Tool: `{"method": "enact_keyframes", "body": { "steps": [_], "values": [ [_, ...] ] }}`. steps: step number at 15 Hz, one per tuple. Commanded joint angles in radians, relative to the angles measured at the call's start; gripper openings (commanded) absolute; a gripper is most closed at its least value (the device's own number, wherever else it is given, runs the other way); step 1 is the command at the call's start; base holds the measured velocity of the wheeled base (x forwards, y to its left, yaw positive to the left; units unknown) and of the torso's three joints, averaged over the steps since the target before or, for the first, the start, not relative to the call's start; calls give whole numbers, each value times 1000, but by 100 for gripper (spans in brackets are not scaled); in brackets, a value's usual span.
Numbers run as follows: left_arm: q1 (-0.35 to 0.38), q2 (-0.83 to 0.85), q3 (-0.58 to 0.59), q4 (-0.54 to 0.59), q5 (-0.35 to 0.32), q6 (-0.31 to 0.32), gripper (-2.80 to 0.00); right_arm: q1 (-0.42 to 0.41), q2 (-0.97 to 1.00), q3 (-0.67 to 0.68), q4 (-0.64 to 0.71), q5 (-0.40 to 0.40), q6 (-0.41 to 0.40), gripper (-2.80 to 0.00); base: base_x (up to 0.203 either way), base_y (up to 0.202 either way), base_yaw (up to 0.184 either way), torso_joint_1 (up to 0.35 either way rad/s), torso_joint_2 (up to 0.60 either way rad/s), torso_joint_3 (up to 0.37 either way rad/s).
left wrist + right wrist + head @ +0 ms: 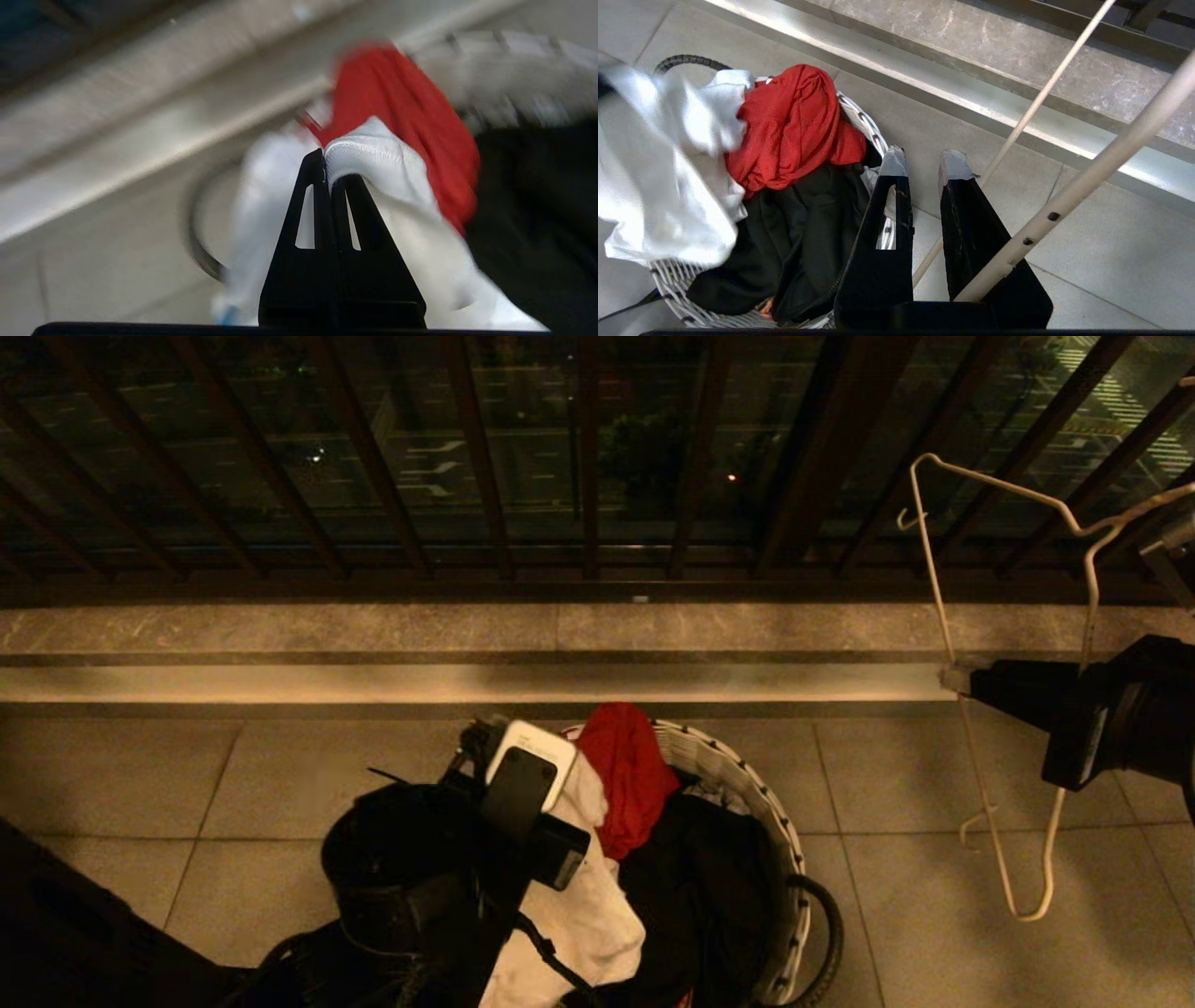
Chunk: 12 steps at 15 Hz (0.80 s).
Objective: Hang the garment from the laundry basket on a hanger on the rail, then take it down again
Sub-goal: Pick up clothes from the basket
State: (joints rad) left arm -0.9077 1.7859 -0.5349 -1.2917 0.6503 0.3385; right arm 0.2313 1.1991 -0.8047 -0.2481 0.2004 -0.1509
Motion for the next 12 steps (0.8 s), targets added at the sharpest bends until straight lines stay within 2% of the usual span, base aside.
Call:
{"method": "enact_keyframes", "body": {
  "steps": [1, 5, 12],
  "values": [
    [16, -59, -25, -6, 3, 4, -280, 0, 0, -1, -1, 1, -1, -280, 0, 0, 0, 0, 0, 0],
    [19, -120, -21, 89, 0, -10, -280, 0, 0, 1, 0, 2, -1, -280, 0, 0, 0, 0, 0, 0],
    [31, -41, -32, 90, -12, -12, -280, 0, -3, -1, -2, 2, -1, -280, 0, 0, 0, 0, 0, 0]
  ]
}}
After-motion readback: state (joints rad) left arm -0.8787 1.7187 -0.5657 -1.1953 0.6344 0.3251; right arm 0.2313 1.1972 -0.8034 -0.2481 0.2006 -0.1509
